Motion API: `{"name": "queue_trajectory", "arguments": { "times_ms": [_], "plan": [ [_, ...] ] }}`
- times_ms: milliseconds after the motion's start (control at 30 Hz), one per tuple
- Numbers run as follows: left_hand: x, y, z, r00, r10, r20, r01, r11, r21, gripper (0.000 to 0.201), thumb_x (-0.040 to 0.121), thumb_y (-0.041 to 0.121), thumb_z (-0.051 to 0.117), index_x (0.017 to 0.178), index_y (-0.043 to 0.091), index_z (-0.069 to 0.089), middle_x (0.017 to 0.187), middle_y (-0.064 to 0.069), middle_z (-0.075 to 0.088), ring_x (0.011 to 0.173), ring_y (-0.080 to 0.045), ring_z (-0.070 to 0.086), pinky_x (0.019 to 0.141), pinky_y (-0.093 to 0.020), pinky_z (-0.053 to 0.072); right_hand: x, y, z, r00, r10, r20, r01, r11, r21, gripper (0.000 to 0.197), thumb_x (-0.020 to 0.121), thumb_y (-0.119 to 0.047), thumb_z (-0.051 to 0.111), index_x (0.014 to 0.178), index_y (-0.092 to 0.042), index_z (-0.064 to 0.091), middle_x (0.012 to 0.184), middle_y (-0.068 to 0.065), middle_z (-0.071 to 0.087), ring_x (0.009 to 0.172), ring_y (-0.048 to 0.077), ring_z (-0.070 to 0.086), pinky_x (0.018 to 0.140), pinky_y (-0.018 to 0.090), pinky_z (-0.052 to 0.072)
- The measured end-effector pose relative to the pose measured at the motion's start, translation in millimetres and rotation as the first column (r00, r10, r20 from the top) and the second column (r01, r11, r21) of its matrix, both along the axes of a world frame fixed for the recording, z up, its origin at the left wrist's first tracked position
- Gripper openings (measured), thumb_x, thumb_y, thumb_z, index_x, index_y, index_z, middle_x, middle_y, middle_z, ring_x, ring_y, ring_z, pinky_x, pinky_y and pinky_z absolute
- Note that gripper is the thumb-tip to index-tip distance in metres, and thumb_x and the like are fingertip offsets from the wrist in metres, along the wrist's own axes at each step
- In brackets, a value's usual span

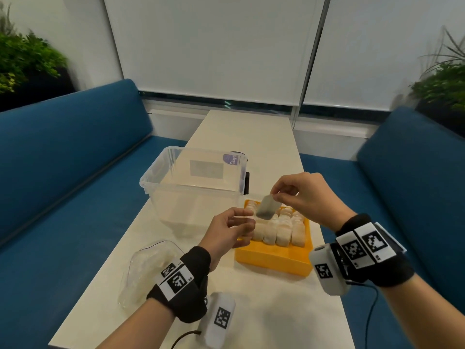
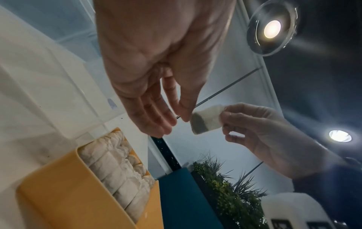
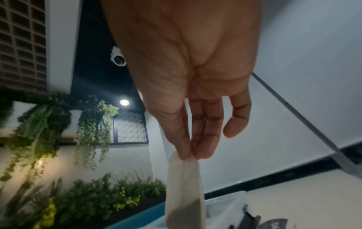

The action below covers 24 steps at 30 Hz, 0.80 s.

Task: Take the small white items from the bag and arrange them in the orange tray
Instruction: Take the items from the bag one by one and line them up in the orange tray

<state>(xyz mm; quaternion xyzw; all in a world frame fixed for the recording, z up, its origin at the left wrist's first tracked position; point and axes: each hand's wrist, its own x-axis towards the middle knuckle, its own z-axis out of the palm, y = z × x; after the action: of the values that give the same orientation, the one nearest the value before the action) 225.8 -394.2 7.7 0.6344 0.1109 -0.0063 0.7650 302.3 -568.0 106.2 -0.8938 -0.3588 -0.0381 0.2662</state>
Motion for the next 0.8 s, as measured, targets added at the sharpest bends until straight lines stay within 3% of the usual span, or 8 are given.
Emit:
{"name": "queue_trajectory", "arguments": {
  "times_ms": [133,367,533,800],
  "plan": [
    [0,3,-12,0.996,0.051,-0.067,-0.049,0.998,0.027,0.02,0.09,0.011,0.066,0.11,0.01,0.067,0.097,-0.008,0.07,0.079,-0.015,0.064,0.069,-0.027,0.056,26,-18,-22,0.995,-0.098,-0.035,0.093,0.987,-0.133,0.011,0.088,-0.014,0.061,0.094,-0.014,0.07,0.088,0.001,0.068,0.081,0.015,0.063,0.078,0.033,0.056],
    [-3,11,-24,0.986,0.118,-0.122,-0.111,0.992,0.056,0.016,0.091,0.013,0.065,0.107,0.013,0.068,0.096,-0.007,0.069,0.081,-0.017,0.063,0.069,-0.027,0.054,55,-39,-75,0.97,-0.235,-0.056,0.18,0.856,-0.485,0.016,0.091,-0.017,0.053,0.097,-0.018,0.068,0.099,0.001,0.066,0.088,0.02,0.062,0.08,0.032,0.053],
    [-7,12,-29,0.981,0.138,-0.139,-0.128,0.989,0.078,0.015,0.091,0.013,0.065,0.106,0.014,0.069,0.098,-0.008,0.069,0.082,-0.017,0.063,0.069,-0.027,0.054,73,-37,-106,0.959,-0.235,-0.157,0.088,0.776,-0.625,0.014,0.086,-0.013,0.059,0.093,-0.015,0.071,0.101,0.002,0.067,0.087,0.02,0.062,0.079,0.029,0.053],
    [-16,15,-32,0.968,0.187,-0.168,-0.174,0.981,0.09,0.016,0.091,0.011,0.063,0.106,0.013,0.069,0.099,-0.008,0.072,0.081,-0.017,0.064,0.066,-0.024,0.054,96,-21,-127,0.969,-0.247,0.025,0.177,0.617,-0.767,0.021,0.093,-0.006,0.045,0.104,-0.011,0.062,0.107,0.007,0.064,0.101,0.027,0.062,0.088,0.035,0.045]
  ]
}}
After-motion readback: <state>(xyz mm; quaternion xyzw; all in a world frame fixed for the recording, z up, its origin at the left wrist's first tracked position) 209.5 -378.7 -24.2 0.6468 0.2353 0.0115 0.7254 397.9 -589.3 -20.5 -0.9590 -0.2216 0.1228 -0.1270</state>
